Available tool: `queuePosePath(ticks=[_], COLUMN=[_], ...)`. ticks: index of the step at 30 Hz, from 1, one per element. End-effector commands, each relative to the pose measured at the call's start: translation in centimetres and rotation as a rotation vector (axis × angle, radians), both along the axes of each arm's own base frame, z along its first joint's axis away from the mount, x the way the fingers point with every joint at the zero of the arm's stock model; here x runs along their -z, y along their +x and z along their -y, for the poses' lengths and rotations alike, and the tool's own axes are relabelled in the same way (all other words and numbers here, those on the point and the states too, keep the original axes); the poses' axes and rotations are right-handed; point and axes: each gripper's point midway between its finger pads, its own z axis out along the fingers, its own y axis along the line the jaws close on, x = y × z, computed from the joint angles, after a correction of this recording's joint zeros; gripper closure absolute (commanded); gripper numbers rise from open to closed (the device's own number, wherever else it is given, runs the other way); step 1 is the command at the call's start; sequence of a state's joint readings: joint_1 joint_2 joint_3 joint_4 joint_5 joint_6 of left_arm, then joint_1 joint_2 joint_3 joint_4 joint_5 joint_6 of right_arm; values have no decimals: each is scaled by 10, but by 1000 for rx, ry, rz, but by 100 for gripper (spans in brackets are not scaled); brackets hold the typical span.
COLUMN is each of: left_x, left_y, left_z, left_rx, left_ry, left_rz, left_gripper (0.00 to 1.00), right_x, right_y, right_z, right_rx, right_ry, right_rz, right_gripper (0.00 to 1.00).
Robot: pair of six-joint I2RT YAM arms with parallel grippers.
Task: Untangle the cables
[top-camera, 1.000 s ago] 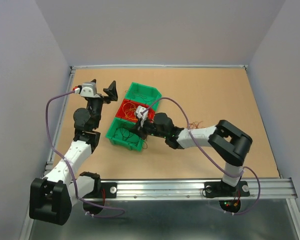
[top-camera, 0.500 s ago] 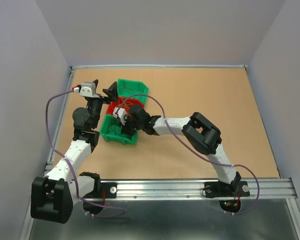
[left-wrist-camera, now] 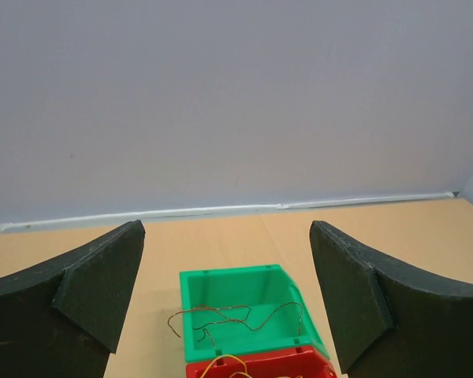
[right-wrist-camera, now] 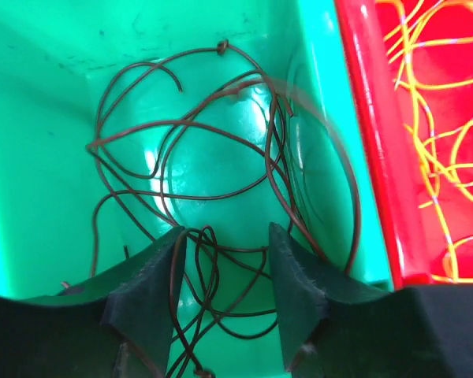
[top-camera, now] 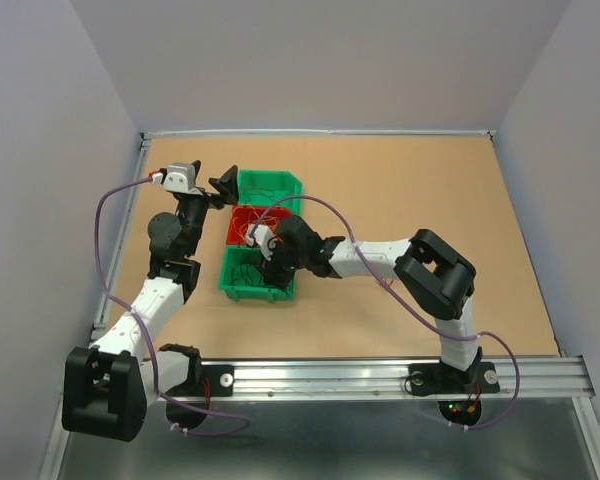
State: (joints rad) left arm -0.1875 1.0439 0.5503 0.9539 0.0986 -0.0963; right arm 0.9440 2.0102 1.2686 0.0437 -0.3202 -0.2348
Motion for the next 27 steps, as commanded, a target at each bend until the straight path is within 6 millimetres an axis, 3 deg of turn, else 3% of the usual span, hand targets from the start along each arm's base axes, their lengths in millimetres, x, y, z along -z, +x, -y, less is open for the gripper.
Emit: queuePosePath(ticks=[1, 3, 4, 5, 7, 8, 13, 17, 18, 20, 21, 22, 23, 24, 25, 26, 27], left_x=[-24, -26, -26, -26, -27, -27, -25, -25, -23, -20, -20, -19, -17, -17, -15, -14, -14], left_y=[-4, -5, -6, -6, -8, -8, -8, -7, -7, -7, -7, -7, -7, -7, -6, -6, -5], left_z=[1, 2, 2, 2, 2, 3, 6, 9, 12, 21, 26, 28, 30, 31, 32, 32, 33], left_rx=[14, 20, 21, 23, 23, 27, 42, 57, 77, 119, 150, 159, 169, 178, 180, 183, 185], left_ry=[-11, -10, -8, -5, -3, 0, 10, 22, 37, 63, 77, 80, 83, 87, 88, 89, 91], left_rz=[84, 88, 90, 91, 95, 99, 96, 97, 96, 92, 90, 88, 84, 83, 77, 76, 75], left_gripper=[3, 2, 3, 3, 3, 3, 3, 3, 3, 3, 3, 3, 3, 3, 3, 3, 3], right_x=[-47, -68, -67, -93, -96, -112, -114, -122, -114, -126, -132, -120, -135, -127, -142, -142, -128], right_y=[10, 19, 15, 17, 13, 12, 6, 8, 19, 27, 37, 42, 41, 45, 43, 43, 43], right_z=[-13, -19, -17, -22, -17, -18, -13, -1, 13, 31, 56, 68, 82, 110, 124, 138, 167], right_rx=[55, 89, 95, 96, 112, 111, 108, 172, 271, 402, 543, 597, 668, 781, 852, 907, 1003], right_ry=[136, 208, 226, 312, 353, 400, 412, 410, 365, 355, 333, 288, 322, 282, 325, 314, 215], right_rz=[63, 103, 93, 133, 128, 146, 131, 136, 144, 137, 159, 174, 168, 184, 172, 174, 194], right_gripper=[48, 47, 47, 48, 50, 51, 53, 40, 33, 32, 30, 30, 27, 17, 11, 7, 6])
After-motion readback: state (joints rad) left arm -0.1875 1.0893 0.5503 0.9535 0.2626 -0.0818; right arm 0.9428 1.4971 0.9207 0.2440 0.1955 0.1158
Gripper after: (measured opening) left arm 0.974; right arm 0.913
